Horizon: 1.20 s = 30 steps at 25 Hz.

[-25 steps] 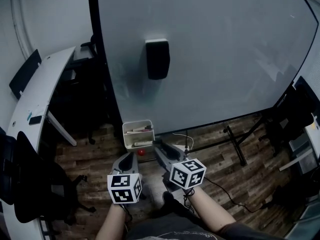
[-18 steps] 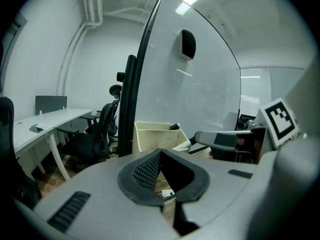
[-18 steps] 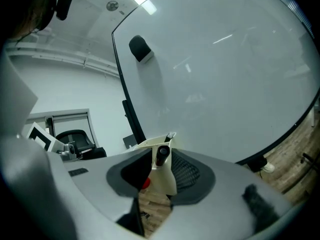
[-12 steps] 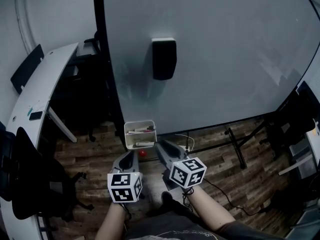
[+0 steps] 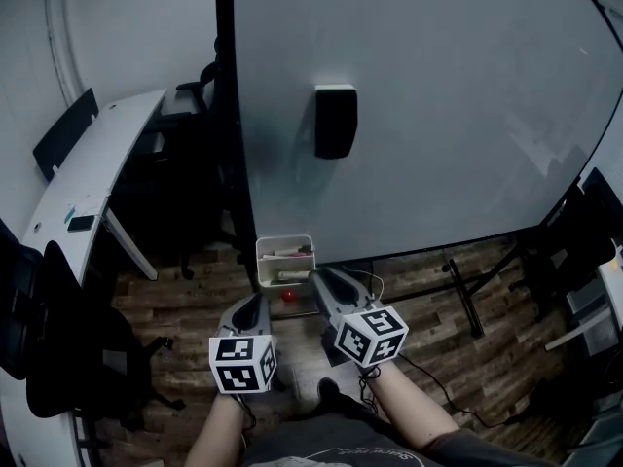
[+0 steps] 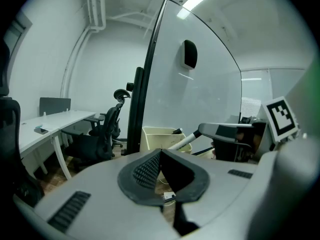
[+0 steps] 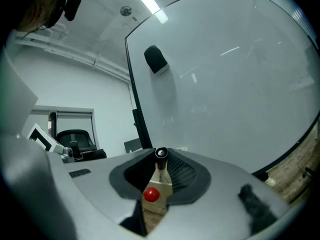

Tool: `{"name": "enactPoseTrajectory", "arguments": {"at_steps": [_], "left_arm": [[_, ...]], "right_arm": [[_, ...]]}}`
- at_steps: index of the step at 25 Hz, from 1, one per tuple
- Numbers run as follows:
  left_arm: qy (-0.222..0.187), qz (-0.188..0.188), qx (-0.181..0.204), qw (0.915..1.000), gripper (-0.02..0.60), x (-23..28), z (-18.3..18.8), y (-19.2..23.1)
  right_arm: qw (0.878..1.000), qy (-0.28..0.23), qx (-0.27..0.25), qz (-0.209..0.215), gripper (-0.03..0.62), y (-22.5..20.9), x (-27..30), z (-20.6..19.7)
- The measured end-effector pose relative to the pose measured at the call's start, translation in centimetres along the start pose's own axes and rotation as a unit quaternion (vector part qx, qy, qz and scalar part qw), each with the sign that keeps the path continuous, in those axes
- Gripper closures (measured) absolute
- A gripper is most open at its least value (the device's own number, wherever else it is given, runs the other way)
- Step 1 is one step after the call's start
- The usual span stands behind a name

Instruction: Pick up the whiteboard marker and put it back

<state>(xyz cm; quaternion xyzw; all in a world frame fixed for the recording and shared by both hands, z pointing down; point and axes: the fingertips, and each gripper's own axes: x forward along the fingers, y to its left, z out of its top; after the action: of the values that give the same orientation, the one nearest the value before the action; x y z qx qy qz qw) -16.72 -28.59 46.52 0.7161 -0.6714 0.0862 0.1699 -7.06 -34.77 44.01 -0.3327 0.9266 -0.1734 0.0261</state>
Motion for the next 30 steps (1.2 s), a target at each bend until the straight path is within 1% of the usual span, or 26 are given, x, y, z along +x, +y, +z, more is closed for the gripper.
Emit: {"name": "enactPoseTrajectory", "arguments": {"at_steps": [4, 7, 9, 14, 19, 24, 30], "left_arm": [[-0.005, -0.01, 0.005, 0.9999, 0.568, -1.2, 0.2, -0.3], [-0.006, -0.022, 0.012, 0.9997, 0.568, -2.2, 0.2, -0.9], [-0.007, -0.03, 0.014, 0.9994, 0.568, -3.0, 0.0, -1.1], [-0.006, -0.055, 0.023, 0.9982, 0.568, -5.1, -0.8, -2.2], [-0.001, -0.078, 0.026, 0.9966, 0.568, -6.7, -2.0, -3.1], [0.009, -0.098, 0.027, 0.9948, 0.568, -7.4, -3.2, -4.3], [0.013, -0.105, 0.025, 0.994, 0.568, -7.8, -3.7, -5.1]], "right_arm": [[1.0, -0.021, 0.005, -0.013, 0.514, 0.8, -1.7, 1.7], [0.999, -0.036, -0.011, -0.016, 0.514, 1.6, -3.3, 2.7], [0.999, -0.043, -0.019, -0.02, 0.514, 2.2, -4.3, 3.1], [0.997, -0.059, -0.013, -0.04, 0.514, 3.4, -7.2, 3.2], [0.997, -0.053, -0.017, -0.059, 0.514, 4.6, -10.0, 1.9], [0.997, -0.032, -0.018, -0.075, 0.514, 5.2, -12.1, -0.3], [0.996, -0.022, -0.024, -0.084, 0.514, 5.3, -13.6, -1.3]]}}
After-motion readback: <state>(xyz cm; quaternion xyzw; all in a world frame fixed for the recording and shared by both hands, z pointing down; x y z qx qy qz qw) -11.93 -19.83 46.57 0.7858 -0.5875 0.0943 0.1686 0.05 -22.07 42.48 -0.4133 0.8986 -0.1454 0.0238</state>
